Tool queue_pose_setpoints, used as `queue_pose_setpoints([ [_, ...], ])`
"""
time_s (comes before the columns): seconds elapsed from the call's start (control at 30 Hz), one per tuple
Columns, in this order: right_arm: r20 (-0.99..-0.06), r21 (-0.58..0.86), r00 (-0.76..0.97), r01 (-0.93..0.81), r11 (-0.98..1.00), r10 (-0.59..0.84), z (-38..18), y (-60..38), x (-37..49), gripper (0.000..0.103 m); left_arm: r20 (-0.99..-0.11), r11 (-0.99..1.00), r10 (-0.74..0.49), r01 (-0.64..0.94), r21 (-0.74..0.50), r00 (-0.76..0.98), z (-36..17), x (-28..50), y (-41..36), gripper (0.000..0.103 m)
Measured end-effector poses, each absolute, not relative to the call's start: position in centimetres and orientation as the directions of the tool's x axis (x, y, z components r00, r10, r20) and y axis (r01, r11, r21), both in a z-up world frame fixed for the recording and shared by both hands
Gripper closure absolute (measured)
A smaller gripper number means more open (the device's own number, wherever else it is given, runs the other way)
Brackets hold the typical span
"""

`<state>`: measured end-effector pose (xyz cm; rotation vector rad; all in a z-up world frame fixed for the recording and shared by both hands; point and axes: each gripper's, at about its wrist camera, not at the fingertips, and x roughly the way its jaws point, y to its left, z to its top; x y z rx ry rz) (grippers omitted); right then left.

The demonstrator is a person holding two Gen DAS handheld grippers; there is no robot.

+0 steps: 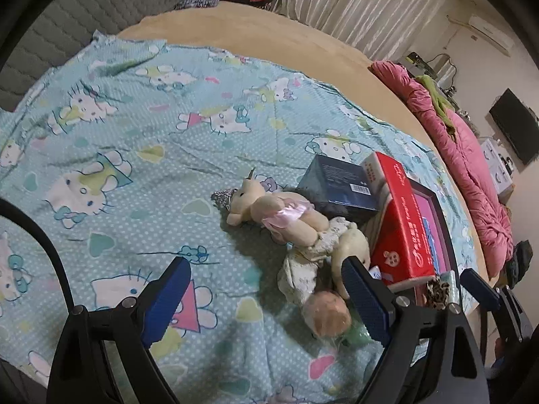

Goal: Organize soft objects
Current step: 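Move both tools down over the beige teddy bears beside the red tissue box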

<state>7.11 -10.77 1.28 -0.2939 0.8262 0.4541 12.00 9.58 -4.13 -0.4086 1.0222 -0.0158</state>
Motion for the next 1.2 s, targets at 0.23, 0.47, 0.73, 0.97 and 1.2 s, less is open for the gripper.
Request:
queue_pose_setpoints([
  [0.23,-0.79,-0.129,0.562,-0.542,0.83,0.244,-0.4,-8.4,9.0,0.028,-0.815,0.889,-0.265,-0.197,-0.414,0.515,-5.5,14.1,10.8,0.012],
  [0.47,-0.823,-0.227,0.538,-0.607,0.762,0.183,-2.6,-5.7,10.8,0.028,-0.789,0.838,-0.347,-0.21,-0.504,0.507,-7.6,16.2,11.8,0.012],
  [0.73,-0.851,-0.301,0.516,-0.633,0.714,0.099,-4.9,-3.9,12.5,0.028,-0.755,0.771,-0.419,-0.241,-0.589,0.503,-9.4,18.0,12.7,0.012],
  [0.97,-0.854,-0.396,0.52,-0.658,0.64,0.006,-6.6,-2.9,13.4,0.027,-0.737,0.732,-0.463,-0.257,-0.631,0.493,-10.5,19.8,13.0,0.012],
  [1.2,-0.867,-0.432,0.495,-0.694,0.575,-0.055,-8.8,-1.8,14.3,0.042,-0.74,0.72,-0.482,-0.269,-0.64,0.469,-11.7,20.6,12.6,0.015],
])
